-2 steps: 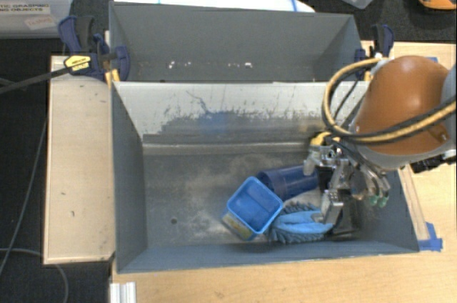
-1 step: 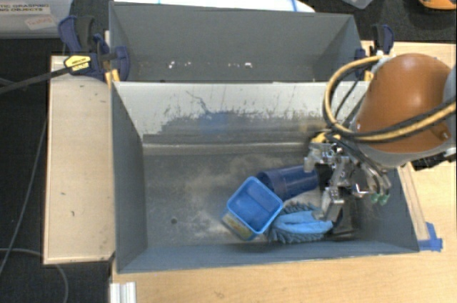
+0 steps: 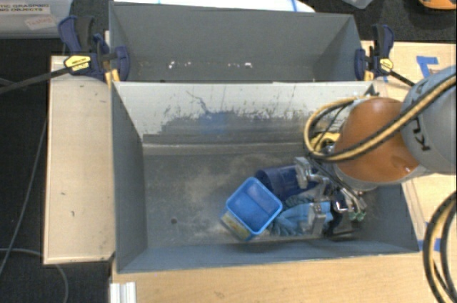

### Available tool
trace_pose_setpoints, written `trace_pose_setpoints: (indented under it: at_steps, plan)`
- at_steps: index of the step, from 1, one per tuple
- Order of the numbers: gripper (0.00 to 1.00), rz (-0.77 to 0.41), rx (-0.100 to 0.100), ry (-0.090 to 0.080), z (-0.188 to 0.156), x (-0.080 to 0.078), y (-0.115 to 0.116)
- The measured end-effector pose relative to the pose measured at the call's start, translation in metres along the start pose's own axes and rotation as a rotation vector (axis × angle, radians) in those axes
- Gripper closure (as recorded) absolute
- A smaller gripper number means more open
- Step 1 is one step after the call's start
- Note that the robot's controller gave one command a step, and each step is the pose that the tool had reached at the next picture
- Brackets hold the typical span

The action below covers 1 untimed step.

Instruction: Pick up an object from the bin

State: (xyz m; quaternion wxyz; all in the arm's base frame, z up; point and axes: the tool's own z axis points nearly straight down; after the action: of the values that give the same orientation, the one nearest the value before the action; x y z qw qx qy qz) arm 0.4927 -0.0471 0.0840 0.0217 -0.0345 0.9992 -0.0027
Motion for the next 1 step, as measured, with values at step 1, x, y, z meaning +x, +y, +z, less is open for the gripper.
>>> trace_pose_setpoints:
  at_steps: [1]
  plan:
    - [0.0,-0.007,-0.006,0.038,0.0078,0.0106,0.004]
